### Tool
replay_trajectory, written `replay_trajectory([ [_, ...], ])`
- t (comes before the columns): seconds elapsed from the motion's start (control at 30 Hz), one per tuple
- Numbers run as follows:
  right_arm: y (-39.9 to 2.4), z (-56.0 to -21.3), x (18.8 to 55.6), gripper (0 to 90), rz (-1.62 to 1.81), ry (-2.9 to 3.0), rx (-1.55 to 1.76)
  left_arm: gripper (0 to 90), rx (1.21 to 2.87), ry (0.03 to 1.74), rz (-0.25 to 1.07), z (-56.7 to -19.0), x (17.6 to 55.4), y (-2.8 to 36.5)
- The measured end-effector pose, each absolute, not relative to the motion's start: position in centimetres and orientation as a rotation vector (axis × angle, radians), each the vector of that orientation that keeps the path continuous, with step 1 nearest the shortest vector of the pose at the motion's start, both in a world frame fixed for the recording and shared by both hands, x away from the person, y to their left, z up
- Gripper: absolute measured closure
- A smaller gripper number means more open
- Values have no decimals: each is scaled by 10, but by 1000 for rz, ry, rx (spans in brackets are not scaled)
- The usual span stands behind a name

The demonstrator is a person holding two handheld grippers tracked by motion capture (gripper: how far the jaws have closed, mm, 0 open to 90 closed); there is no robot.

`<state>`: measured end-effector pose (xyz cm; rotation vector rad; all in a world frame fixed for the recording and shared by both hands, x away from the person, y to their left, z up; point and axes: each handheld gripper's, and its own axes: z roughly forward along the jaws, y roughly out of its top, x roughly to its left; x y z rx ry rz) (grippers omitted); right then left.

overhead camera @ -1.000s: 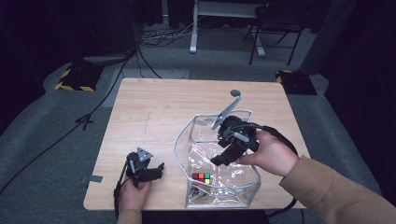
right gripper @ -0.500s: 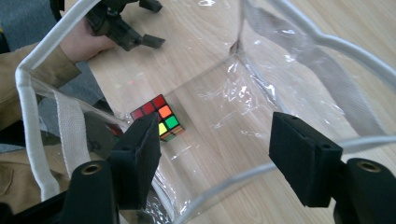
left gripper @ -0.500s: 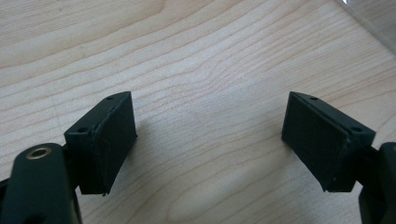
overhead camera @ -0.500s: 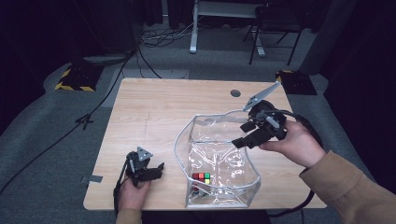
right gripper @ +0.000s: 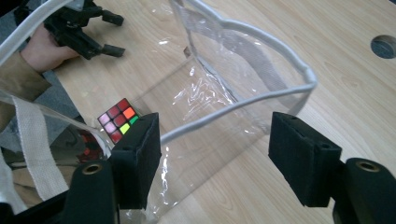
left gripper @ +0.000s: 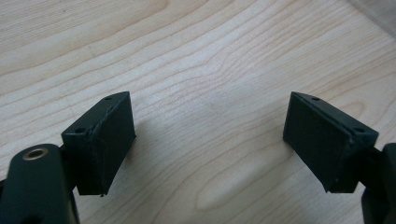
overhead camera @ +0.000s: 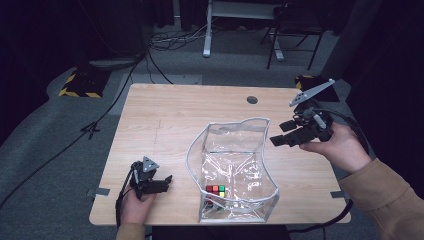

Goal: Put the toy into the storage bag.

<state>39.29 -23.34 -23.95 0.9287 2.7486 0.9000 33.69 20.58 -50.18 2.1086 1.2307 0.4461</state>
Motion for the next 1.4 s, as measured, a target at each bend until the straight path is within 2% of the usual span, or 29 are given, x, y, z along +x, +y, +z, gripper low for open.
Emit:
replay_trajectory([
  [0.53, -274, -257, 397, 338, 960, 2653, 984, 168, 2111, 1209, 442, -503, 326, 220],
  [1.0, -314, -306, 404, 354, 1088, 2520, 1076, 167, 2104, 1217, 440, -503, 325, 220],
  [1.4, -346, -350, 392, 357, 1131, 2403, 1110, 134, 2101, 1246, 442, -503, 329, 215],
])
